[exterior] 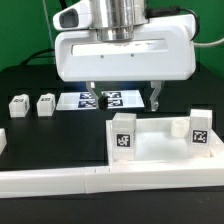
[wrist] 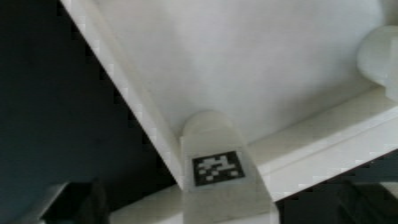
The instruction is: Assemble square table
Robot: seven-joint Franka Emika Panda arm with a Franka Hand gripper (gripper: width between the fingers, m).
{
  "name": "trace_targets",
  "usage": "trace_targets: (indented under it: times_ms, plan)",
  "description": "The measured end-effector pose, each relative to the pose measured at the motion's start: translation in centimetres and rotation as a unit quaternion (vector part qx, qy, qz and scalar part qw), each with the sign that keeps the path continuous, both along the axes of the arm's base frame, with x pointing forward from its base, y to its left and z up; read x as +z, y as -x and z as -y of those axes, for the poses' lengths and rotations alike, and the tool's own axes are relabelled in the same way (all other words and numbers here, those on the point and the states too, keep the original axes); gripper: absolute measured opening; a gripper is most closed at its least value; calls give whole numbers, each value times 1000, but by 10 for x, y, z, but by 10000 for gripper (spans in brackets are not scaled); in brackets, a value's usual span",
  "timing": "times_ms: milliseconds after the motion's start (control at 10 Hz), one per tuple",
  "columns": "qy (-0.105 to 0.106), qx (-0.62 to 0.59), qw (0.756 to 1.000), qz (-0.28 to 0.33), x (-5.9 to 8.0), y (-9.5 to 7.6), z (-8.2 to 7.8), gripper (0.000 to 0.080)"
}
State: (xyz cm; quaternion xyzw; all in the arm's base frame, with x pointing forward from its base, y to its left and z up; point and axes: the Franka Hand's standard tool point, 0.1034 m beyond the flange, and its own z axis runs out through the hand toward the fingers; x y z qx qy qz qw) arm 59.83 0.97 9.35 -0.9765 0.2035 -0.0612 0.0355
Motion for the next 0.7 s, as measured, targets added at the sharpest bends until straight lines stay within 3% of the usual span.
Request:
trace_targets:
  times_ms: [500, 700]
  plan:
    - [23, 140, 990, 1, -4, 4, 8, 649]
    - [21, 154, 988, -23, -28, 24, 23, 649]
